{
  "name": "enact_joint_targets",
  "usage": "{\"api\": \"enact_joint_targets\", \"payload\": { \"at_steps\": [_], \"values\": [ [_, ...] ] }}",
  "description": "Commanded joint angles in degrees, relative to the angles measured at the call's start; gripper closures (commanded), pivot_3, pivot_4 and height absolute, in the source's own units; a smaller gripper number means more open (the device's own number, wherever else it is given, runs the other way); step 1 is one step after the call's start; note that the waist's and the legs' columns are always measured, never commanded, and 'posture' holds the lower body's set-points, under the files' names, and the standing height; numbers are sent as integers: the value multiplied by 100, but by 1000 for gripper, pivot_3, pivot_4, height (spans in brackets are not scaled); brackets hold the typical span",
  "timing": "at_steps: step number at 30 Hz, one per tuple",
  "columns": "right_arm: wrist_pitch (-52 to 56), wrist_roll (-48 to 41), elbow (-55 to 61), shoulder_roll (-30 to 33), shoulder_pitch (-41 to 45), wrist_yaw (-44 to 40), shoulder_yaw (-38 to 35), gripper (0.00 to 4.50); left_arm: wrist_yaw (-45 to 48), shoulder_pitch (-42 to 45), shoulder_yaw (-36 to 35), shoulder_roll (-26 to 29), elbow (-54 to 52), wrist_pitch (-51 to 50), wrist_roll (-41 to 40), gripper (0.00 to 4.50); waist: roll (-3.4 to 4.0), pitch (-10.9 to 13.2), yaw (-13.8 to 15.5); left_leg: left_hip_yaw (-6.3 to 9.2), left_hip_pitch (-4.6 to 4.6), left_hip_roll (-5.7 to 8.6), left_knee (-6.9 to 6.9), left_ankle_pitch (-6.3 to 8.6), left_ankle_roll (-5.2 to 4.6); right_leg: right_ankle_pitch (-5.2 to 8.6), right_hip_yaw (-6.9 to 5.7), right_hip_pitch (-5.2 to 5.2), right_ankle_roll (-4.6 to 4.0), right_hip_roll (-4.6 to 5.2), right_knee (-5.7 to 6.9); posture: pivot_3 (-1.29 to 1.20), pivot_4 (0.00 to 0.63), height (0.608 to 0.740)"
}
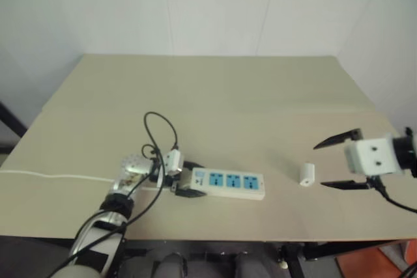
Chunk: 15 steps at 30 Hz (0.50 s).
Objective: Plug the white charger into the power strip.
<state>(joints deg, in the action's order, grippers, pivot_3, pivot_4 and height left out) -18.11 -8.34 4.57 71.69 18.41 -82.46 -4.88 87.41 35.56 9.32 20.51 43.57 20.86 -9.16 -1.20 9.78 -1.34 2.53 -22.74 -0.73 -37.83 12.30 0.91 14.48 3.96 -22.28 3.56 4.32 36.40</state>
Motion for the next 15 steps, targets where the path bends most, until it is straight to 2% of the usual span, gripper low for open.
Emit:
{"api": "enact_joint_targets", "payload": {
  "at_steps": [1,6,8,15],
  "values": [
    [-2013,654,-869,-225,1096,-490,887,0,-83,-95,164,-6,-29,-189,157,1183,0,0,-2,0,-2,0,0,0,0,-3,0,0,1,0,-5,0,150,740],
    [-3914,1150,-2054,-360,2258,-980,2098,0,-236,-298,217,34,-268,-274,169,1183,2,0,22,0,-2,1,0,0,0,-12,1,4,0,2,-16,0,150,740],
    [-4487,1382,-2436,-240,2645,-1004,2638,0,-272,-380,228,67,-387,-337,157,1183,5,-1,20,1,-3,2,1,0,-1,-30,1,3,-32,3,-18,0,150,740],
    [-5705,2301,-3673,-586,3740,-644,3600,0,-435,-532,220,118,-694,-519,132,1183,10,-2,-31,-3,6,0,4,1,-3,-33,5,4,-42,3,-14,0,150,740]
  ]
}}
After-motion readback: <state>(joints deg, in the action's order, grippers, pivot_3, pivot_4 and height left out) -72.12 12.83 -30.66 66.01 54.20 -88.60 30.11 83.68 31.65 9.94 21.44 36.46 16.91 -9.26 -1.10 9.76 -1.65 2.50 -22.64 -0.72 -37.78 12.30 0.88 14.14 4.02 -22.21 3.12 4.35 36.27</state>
